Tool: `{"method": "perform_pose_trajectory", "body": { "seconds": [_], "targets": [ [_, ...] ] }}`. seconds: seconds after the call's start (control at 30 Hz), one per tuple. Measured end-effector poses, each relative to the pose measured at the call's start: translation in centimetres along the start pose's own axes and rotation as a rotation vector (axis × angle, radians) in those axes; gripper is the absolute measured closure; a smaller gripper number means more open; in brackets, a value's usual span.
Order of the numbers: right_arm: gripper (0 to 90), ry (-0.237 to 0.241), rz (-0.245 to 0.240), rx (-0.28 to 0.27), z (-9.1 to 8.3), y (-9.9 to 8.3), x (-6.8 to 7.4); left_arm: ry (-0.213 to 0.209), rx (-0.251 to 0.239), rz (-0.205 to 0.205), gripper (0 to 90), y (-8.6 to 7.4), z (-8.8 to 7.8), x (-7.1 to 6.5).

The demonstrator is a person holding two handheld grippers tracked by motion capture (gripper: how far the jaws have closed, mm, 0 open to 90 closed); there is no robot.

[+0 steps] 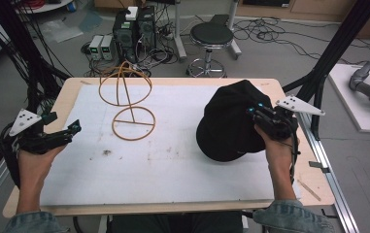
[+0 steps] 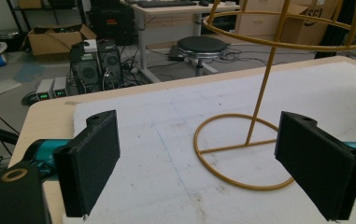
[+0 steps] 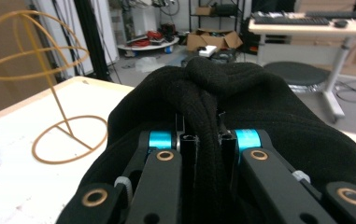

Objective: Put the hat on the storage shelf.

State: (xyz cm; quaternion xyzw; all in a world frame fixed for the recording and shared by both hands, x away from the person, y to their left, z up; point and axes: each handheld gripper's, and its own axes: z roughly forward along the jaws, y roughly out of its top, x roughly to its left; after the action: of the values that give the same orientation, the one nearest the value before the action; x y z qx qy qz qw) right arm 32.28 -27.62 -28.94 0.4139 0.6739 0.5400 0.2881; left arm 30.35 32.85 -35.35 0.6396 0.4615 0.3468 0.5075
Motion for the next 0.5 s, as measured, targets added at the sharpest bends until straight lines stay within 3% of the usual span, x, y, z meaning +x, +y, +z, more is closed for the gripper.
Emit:
{"method": "perform_pose_trajectory", "body": {
  "seconds": [0.5],
  "targets": [
    [85.6,0.155,-0.039,-0.059,3.5,5.8,4.4,0.01,0.003,0.002,14.5,0.0,-0.6,0.5]
  ]
}}
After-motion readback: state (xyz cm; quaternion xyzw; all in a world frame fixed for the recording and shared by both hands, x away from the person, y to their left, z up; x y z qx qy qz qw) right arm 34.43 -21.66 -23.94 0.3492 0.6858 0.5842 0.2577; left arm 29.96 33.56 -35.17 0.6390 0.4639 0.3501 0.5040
